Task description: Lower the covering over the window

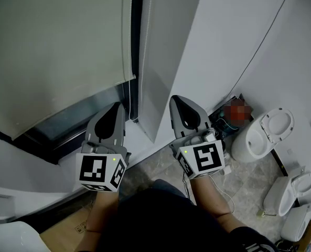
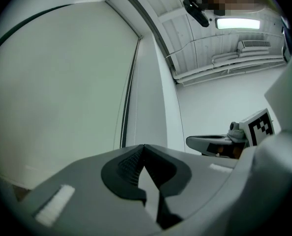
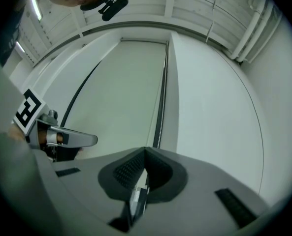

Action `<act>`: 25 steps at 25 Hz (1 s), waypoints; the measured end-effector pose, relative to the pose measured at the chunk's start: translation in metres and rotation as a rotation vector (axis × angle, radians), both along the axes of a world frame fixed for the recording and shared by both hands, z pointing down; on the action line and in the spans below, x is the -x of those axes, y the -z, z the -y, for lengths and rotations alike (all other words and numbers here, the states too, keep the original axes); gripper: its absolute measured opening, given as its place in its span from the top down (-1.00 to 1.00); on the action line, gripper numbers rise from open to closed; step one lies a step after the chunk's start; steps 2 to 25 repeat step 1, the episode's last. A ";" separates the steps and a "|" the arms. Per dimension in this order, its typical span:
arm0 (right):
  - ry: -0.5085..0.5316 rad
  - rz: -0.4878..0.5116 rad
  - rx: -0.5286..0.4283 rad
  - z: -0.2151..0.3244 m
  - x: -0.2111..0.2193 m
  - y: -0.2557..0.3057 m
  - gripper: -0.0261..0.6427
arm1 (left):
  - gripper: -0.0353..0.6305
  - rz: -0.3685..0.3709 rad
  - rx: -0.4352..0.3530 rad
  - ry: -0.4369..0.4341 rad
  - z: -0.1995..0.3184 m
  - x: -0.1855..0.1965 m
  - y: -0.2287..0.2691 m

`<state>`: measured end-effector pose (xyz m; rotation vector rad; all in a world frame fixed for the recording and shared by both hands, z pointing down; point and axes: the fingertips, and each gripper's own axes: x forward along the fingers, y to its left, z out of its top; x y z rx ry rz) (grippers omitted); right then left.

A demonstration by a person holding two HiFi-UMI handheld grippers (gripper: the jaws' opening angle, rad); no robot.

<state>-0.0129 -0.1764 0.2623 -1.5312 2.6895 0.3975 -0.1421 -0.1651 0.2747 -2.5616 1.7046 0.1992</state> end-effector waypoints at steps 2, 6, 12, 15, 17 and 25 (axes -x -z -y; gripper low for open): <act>-0.002 -0.001 0.003 -0.001 -0.001 0.000 0.89 | 0.86 0.001 -0.001 0.000 -0.001 -0.001 0.001; -0.002 -0.001 0.003 -0.001 -0.001 0.000 0.89 | 0.86 0.001 -0.001 0.000 -0.001 -0.001 0.001; -0.002 -0.001 0.003 -0.001 -0.001 0.000 0.89 | 0.86 0.001 -0.001 0.000 -0.001 -0.001 0.001; -0.002 -0.001 0.003 -0.001 -0.001 0.000 0.89 | 0.86 0.001 -0.001 0.000 -0.001 -0.001 0.001; -0.002 -0.001 0.003 -0.001 -0.001 0.000 0.89 | 0.86 0.001 -0.001 0.000 -0.001 -0.001 0.001; -0.002 -0.001 0.003 -0.001 -0.001 0.000 0.89 | 0.86 0.001 -0.001 0.000 -0.001 -0.001 0.001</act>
